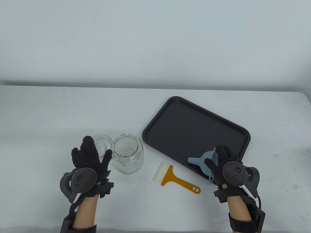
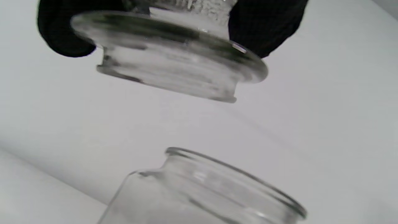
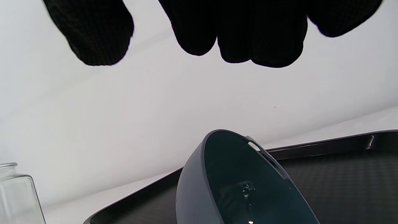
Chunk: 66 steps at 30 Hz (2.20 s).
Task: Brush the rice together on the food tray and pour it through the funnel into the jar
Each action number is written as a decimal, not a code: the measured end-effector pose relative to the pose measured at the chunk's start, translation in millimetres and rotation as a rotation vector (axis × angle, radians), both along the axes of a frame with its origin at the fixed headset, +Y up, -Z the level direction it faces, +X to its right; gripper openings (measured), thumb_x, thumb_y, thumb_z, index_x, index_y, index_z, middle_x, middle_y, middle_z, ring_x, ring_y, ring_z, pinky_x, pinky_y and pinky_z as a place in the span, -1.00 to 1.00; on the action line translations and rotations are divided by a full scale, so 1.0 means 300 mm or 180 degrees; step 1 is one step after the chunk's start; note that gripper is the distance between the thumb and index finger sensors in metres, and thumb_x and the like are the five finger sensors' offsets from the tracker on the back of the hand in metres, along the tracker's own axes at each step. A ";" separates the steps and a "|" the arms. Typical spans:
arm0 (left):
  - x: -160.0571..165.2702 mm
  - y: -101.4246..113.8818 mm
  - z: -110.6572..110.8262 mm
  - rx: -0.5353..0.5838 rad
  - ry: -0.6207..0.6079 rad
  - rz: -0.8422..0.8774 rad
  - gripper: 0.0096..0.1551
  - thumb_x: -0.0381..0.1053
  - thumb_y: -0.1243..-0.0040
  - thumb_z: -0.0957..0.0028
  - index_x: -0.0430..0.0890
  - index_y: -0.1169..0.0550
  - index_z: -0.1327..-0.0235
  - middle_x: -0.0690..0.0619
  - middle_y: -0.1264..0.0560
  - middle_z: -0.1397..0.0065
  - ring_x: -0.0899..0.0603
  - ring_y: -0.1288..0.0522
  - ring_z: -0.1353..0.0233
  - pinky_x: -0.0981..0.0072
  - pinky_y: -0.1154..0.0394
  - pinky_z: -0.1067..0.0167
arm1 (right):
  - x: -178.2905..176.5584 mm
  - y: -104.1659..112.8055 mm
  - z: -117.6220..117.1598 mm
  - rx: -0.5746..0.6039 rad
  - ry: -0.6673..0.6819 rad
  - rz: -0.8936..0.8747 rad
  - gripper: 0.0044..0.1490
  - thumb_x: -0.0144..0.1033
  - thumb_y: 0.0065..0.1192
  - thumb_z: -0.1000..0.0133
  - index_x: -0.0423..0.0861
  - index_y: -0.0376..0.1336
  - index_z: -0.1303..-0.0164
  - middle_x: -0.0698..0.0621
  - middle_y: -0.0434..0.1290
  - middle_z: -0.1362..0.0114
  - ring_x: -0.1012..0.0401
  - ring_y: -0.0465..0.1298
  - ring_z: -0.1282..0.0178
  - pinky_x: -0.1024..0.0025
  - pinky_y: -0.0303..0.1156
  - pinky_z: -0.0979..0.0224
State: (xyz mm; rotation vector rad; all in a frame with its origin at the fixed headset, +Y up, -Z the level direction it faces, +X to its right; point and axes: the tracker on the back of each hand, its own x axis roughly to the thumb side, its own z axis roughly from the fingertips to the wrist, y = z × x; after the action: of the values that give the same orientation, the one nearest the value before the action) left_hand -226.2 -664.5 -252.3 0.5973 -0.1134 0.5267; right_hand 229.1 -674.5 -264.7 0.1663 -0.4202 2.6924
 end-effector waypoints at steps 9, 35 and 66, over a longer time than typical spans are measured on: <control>0.145 0.023 -0.106 -0.0240 -0.0214 -0.0338 0.07 0.16 -0.14 -0.12 -0.53 -0.09 -0.59 -0.68 -0.26 -0.39 -0.76 -0.35 -0.21 -0.73 0.08 -0.29 | 0.016 0.000 0.000 0.0002 -0.0026 -0.0075 -0.11 0.06 0.16 -0.10 -0.38 0.15 -0.38 -0.43 0.22 -0.46 -0.38 0.36 -0.35 -0.38 0.18 -0.24; 0.208 -0.004 -0.161 -0.0692 -0.0250 -0.0769 0.05 0.14 -0.20 -0.10 -0.52 -0.17 -0.59 -0.68 -0.28 -0.40 -0.77 -0.35 -0.22 -0.76 0.13 -0.28 | 0.012 -0.004 -0.005 -0.0050 0.0003 -0.0080 -0.11 0.05 0.16 -0.11 -0.38 0.16 -0.37 -0.43 0.22 -0.46 -0.39 0.36 -0.34 -0.39 0.18 -0.23; 0.299 0.018 0.021 -0.0268 -0.0662 -0.1082 0.04 0.17 -0.04 -0.18 -0.44 -0.02 -0.65 -0.64 -0.01 -0.59 -0.85 -0.05 -0.44 -0.78 0.23 -0.25 | -0.096 -0.008 0.024 0.0161 0.0359 0.0474 0.07 0.18 0.09 -0.11 -0.30 -0.10 -0.58 -0.47 0.00 -0.60 -0.51 0.08 -0.51 -0.61 -0.14 -0.25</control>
State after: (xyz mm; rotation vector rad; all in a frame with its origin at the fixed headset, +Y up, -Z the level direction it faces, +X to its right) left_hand -136.5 -659.0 -245.9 0.4278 -0.3810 0.2603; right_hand 200.4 -676.9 -257.7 0.3761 -0.4582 2.8015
